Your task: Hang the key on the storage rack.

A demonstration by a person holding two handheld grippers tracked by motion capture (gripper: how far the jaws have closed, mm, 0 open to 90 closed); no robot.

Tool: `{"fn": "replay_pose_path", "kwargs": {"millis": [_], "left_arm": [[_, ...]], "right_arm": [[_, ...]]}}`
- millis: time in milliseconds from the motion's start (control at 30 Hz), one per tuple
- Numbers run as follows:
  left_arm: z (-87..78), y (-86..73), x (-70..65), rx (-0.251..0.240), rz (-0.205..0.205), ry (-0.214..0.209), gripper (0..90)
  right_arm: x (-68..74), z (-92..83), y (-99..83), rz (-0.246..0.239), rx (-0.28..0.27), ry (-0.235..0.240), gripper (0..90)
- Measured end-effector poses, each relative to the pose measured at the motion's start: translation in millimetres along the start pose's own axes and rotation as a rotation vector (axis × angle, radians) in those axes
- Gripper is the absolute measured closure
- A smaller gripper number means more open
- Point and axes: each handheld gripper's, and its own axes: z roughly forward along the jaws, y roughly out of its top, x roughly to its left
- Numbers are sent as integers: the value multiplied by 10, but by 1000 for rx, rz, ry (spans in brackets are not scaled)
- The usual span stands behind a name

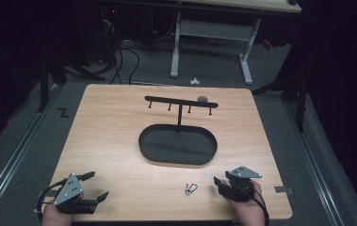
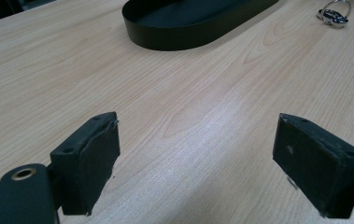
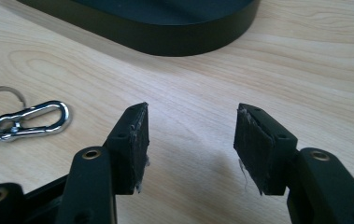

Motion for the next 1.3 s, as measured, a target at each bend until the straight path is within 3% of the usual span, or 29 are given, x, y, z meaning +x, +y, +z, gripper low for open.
{"fn": "replay_pose_path", "kwargs": {"millis": [367,833,1100,1300], "left_arm": [[5,2,-8,4,4,-3,153],[-28,-7,23,-11,-1,-3,153],[-17,-3,23,-10,-5,3,153],[-7,-7,2,-3,1,2,153]], "right_arm": [[76,22,25,-33,33,-21,432],[50,31,123,1,109,-34,394],[40,56,199,-36,220,-27,368],[34,40,272,-44,287,23,360]]}}
